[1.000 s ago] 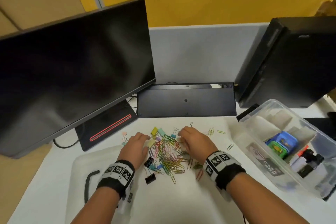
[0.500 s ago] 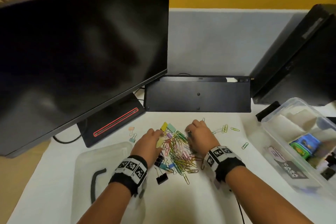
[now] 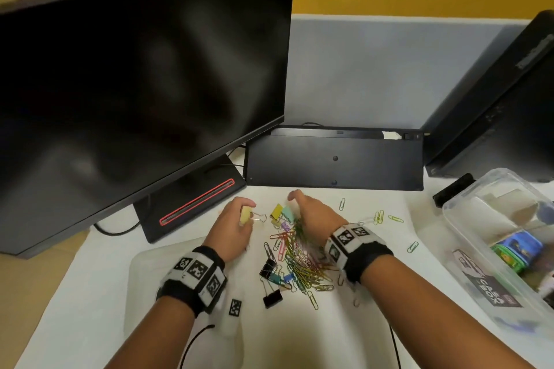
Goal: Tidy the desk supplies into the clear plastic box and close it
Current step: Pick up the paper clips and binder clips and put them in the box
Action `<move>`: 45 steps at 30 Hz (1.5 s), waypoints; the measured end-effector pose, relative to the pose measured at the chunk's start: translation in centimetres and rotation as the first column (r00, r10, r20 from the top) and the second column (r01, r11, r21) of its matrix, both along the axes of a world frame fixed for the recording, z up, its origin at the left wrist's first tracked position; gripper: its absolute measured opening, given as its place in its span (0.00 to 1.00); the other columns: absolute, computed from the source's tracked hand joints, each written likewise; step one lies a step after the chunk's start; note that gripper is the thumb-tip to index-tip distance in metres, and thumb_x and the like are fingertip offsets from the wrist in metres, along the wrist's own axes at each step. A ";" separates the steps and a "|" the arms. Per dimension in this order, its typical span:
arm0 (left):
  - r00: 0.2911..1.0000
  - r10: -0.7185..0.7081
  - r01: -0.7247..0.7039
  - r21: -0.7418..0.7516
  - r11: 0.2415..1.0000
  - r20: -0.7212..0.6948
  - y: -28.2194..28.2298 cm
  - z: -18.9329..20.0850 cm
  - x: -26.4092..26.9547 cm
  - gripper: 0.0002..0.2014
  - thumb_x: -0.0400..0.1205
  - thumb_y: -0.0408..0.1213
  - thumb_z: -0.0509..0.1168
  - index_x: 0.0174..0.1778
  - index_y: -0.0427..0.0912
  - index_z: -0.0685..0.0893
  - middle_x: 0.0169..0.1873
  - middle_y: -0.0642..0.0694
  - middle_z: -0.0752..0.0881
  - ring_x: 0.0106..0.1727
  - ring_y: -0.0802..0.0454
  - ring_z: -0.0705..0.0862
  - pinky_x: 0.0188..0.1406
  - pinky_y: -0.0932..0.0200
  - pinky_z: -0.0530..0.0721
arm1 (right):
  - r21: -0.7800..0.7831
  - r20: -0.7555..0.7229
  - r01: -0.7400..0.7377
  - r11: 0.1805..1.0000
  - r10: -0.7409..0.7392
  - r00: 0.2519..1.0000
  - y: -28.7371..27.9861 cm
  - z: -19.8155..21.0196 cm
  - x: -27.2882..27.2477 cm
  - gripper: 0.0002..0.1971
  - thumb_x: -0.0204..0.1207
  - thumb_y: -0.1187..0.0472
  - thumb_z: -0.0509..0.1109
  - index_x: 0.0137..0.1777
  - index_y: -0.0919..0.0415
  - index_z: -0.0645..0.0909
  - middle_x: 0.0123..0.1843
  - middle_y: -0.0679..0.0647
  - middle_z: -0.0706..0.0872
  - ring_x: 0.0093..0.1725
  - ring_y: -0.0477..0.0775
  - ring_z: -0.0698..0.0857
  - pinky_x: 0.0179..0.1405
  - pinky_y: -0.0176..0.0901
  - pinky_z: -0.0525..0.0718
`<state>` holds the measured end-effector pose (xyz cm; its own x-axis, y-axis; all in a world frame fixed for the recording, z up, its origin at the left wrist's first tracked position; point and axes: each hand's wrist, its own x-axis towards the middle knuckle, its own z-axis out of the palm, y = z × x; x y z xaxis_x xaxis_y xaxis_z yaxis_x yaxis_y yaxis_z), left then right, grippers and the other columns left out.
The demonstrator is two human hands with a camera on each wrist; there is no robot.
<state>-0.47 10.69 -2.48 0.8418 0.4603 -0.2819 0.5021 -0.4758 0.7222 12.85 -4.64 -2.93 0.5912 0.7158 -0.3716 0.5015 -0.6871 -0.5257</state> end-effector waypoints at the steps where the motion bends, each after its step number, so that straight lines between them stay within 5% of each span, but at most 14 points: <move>1: 1.000 -0.014 0.014 -0.021 1.000 -0.020 0.3 0.0 0.6 0.12 0.83 0.32 0.59 0.59 0.51 0.72 0.61 0.51 0.74 0.58 0.52 0.81 0.63 0.50 0.81 | -0.076 0.064 -0.093 0.993 0.098 0.993 0.4 -0.4 -0.1 0.35 0.69 0.73 0.72 0.71 0.49 0.62 0.58 0.53 0.81 0.54 0.54 0.81 0.53 0.48 0.82; 4: 0.992 -0.065 0.061 -0.044 0.997 -0.104 0.6 0.1 2.4 0.10 0.84 0.31 0.54 0.57 0.50 0.69 0.60 0.48 0.69 0.51 0.49 0.81 0.59 0.44 0.81 | -0.236 0.195 -0.252 0.938 0.300 0.934 1.0 -1.1 0.0 0.36 0.66 0.67 0.78 0.70 0.51 0.62 0.59 0.57 0.78 0.59 0.59 0.78 0.56 0.53 0.83; 7: 0.971 -0.189 0.200 0.062 0.978 -0.149 0.6 0.1 4.2 0.11 0.81 0.38 0.61 0.58 0.50 0.69 0.61 0.49 0.71 0.48 0.51 0.80 0.56 0.49 0.80 | -0.202 0.219 -0.236 0.951 0.279 0.935 0.9 -1.9 0.1 0.29 0.70 0.67 0.74 0.67 0.53 0.64 0.58 0.57 0.78 0.58 0.58 0.78 0.54 0.52 0.83; 13: 0.811 -0.419 0.537 0.237 0.809 -0.409 -0.3 -1.2 6.4 0.29 0.79 0.40 0.67 0.76 0.52 0.65 0.70 0.46 0.75 0.65 0.45 0.79 0.65 0.50 0.78 | -0.085 0.169 -0.158 0.984 0.170 0.971 -0.2 -2.3 -0.1 0.23 0.72 0.69 0.71 0.64 0.55 0.67 0.56 0.55 0.79 0.53 0.54 0.78 0.55 0.50 0.83; 19: 0.750 -0.498 0.645 0.311 0.698 -0.436 -0.6 -1.1 6.9 0.31 0.78 0.37 0.66 0.75 0.60 0.64 0.58 0.45 0.79 0.57 0.43 0.82 0.55 0.50 0.83 | -0.082 0.149 -0.197 0.977 0.208 0.967 -0.7 -1.8 -0.4 0.26 0.77 0.67 0.67 0.72 0.56 0.64 0.58 0.57 0.79 0.52 0.54 0.77 0.54 0.45 0.79; 23: 0.716 -0.516 0.688 0.348 0.637 -0.471 -0.9 -0.7 7.2 0.23 0.79 0.37 0.65 0.71 0.52 0.71 0.58 0.43 0.78 0.58 0.42 0.81 0.55 0.51 0.80 | -0.112 0.171 -0.243 0.963 0.260 0.950 -0.8 -1.4 -0.2 0.27 0.77 0.67 0.67 0.74 0.56 0.64 0.59 0.58 0.78 0.57 0.57 0.77 0.54 0.46 0.78; 27: 0.760 -0.477 0.636 0.350 0.688 -0.442 -0.9 -0.7 6.8 0.19 0.79 0.41 0.68 0.64 0.46 0.75 0.60 0.44 0.80 0.57 0.43 0.82 0.57 0.50 0.80 | -0.079 0.170 -0.163 0.983 0.175 0.970 -1.5 -1.4 -0.6 0.16 0.79 0.63 0.66 0.63 0.57 0.67 0.58 0.58 0.79 0.47 0.51 0.73 0.49 0.45 0.78; 32: 0.841 -0.361 0.496 0.305 0.813 -0.403 -1.0 -1.0 5.2 0.17 0.77 0.45 0.69 0.60 0.47 0.74 0.57 0.47 0.81 0.52 0.48 0.82 0.51 0.55 0.79 | 0.054 0.053 0.016 0.998 -0.019 0.998 -3.8 -0.1 -1.2 0.14 0.82 0.50 0.62 0.61 0.54 0.67 0.55 0.55 0.81 0.49 0.53 0.81 0.50 0.44 0.83; 36: 0.932 -0.245 0.312 0.248 0.917 -0.266 -1.5 0.1 3.5 0.19 0.78 0.50 0.67 0.61 0.50 0.73 0.51 0.51 0.81 0.47 0.54 0.79 0.44 0.60 0.75 | 0.232 -0.036 0.181 0.956 -0.178 0.983 -7.5 3.5 -1.8 0.13 0.81 0.48 0.64 0.59 0.51 0.67 0.43 0.48 0.80 0.37 0.43 0.79 0.35 0.34 0.78; 41: 0.982 -0.173 0.183 0.158 0.970 -0.076 -3.2 2.0 1.0 0.20 0.77 0.51 0.69 0.61 0.51 0.73 0.52 0.58 0.78 0.50 0.57 0.79 0.43 0.64 0.74 | 0.407 0.031 0.372 0.834 -0.420 0.907 -15.1 9.5 -0.3 0.11 0.79 0.51 0.67 0.54 0.52 0.69 0.38 0.51 0.78 0.33 0.42 0.75 0.32 0.31 0.73; 45: 0.994 -0.113 0.114 0.115 0.987 -0.008 -4.9 2.4 -0.7 0.17 0.77 0.47 0.70 0.59 0.51 0.74 0.53 0.53 0.82 0.52 0.54 0.81 0.49 0.61 0.78 | 0.276 0.146 0.557 0.784 -0.607 0.781 -21.4 13.4 3.1 0.12 0.78 0.53 0.68 0.55 0.56 0.70 0.40 0.52 0.80 0.38 0.47 0.78 0.35 0.40 0.71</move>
<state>-1.14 5.79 -0.03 0.8901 0.3912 -0.2340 0.4411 -0.6094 0.6588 15.94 -26.03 10.45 0.9652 0.2521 -0.0691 0.1576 -0.7722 -0.6156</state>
